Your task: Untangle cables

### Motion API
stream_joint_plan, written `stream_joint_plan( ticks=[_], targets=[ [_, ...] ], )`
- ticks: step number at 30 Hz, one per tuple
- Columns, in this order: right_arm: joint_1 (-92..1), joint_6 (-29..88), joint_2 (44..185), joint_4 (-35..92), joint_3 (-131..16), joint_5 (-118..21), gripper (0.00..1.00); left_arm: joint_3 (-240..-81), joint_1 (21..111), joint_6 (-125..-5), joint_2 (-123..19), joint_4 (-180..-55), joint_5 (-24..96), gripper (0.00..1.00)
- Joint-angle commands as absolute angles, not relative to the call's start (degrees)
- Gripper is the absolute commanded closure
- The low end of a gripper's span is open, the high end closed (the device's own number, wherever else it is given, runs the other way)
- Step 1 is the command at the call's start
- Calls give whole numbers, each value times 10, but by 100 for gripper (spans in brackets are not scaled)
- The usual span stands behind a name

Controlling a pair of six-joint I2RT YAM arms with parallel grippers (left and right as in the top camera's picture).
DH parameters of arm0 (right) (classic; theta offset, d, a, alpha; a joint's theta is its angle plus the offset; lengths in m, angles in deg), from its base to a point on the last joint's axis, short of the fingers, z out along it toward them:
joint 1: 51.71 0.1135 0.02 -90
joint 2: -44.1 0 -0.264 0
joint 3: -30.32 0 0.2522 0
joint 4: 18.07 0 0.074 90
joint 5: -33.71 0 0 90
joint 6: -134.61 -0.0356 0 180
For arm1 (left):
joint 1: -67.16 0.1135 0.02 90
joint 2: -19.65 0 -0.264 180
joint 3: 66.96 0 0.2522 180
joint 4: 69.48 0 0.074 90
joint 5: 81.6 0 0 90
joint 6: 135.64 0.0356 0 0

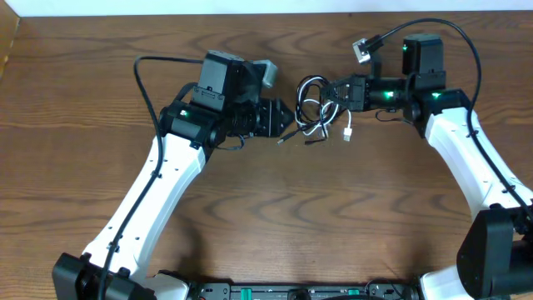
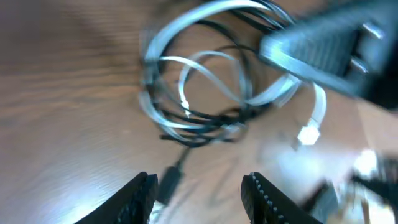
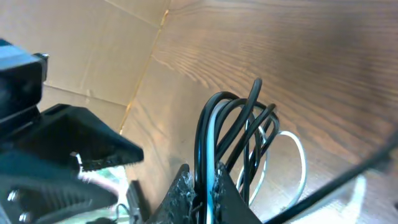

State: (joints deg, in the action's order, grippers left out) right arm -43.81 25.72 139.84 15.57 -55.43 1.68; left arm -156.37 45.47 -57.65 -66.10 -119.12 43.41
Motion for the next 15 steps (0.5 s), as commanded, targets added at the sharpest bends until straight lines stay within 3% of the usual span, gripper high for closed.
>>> stream_joint_plan(
  ticks=[1,5,9,15],
  targets=[
    [-441,264,1399,156,-558,95,99,-1567,434,-439,-656,-1192,543,51],
    [-441,264,1399,157,-558,103,99,-1567,390,-370,-676,-1192,534,52],
    [-442,264,1399,156,-558,124,99,-1567,377,-369,-694,-1192,462,51],
    [-442,264,1399,148,-558,129,99,-1567,377,-368,-725,-1166,447,50]
  ],
)
